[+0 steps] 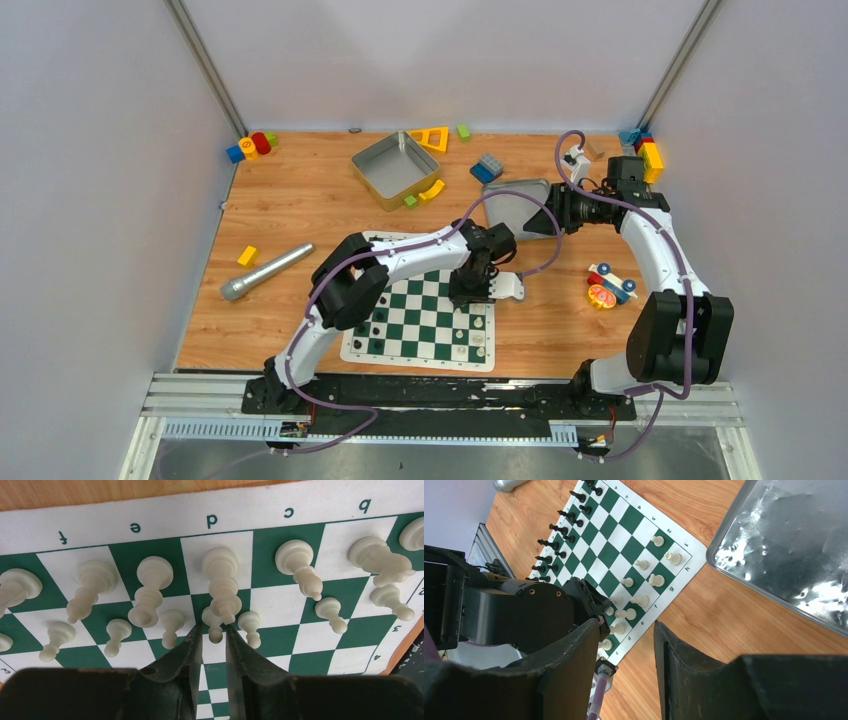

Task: Set up the chess pieces on the board
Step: Place the chess piece on the chessboard, then adjust the chess piece on the chessboard.

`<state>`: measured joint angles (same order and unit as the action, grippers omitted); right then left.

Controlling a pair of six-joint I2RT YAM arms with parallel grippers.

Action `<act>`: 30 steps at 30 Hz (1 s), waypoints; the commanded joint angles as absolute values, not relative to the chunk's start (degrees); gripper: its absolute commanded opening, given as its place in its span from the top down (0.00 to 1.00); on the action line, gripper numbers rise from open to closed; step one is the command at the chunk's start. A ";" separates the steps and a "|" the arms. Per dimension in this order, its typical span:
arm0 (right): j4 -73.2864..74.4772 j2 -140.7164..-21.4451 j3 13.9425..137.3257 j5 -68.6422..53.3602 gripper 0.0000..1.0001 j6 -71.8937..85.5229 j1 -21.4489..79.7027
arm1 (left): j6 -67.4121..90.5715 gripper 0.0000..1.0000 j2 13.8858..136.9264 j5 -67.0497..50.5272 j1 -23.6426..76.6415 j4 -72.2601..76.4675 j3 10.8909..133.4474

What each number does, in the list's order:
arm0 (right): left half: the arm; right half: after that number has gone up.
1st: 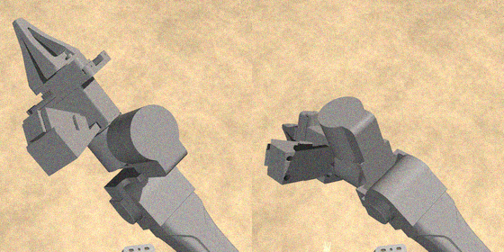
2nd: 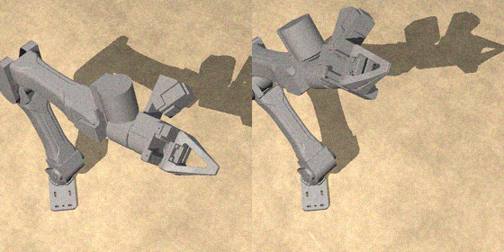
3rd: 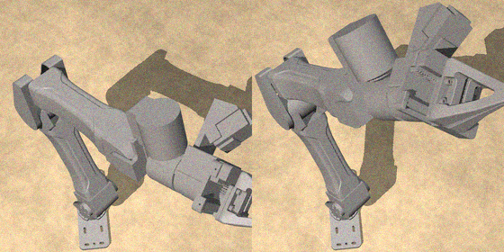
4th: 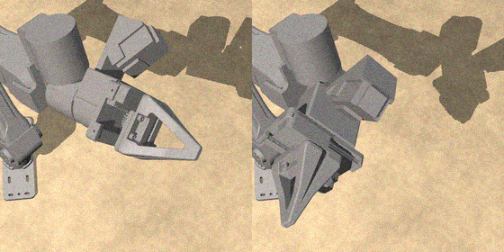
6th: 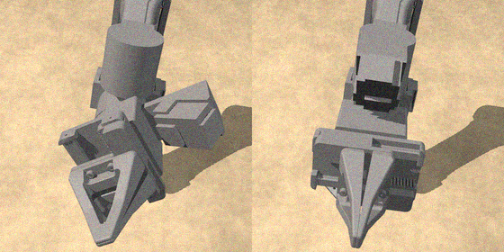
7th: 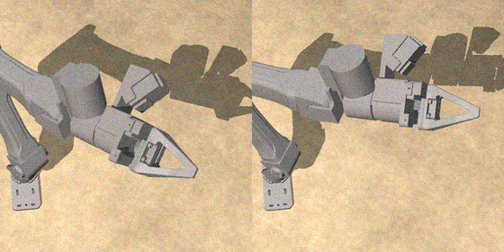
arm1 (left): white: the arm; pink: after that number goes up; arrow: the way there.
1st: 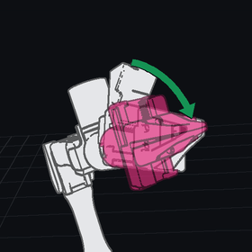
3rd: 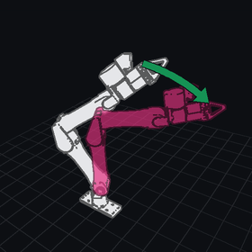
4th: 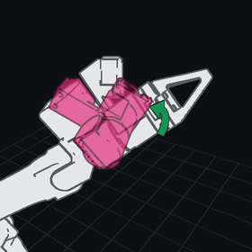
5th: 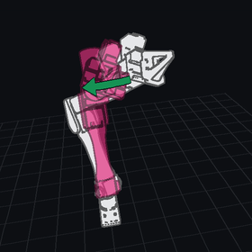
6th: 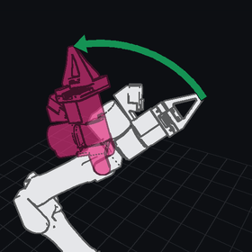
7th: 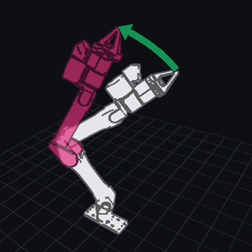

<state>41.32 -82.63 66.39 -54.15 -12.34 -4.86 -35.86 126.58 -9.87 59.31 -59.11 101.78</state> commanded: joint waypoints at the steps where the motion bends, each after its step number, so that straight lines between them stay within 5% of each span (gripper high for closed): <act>1: 40.78 -82.61 66.65 -56.81 0.55 -13.56 -5.10 | -35.09 0.69 124.07 -7.99 59.92 -59.41 101.87; 30: 41.00 -82.87 66.62 -57.21 0.55 -13.51 -5.10 | -40.38 0.65 113.84 -23.13 57.57 -52.84 90.25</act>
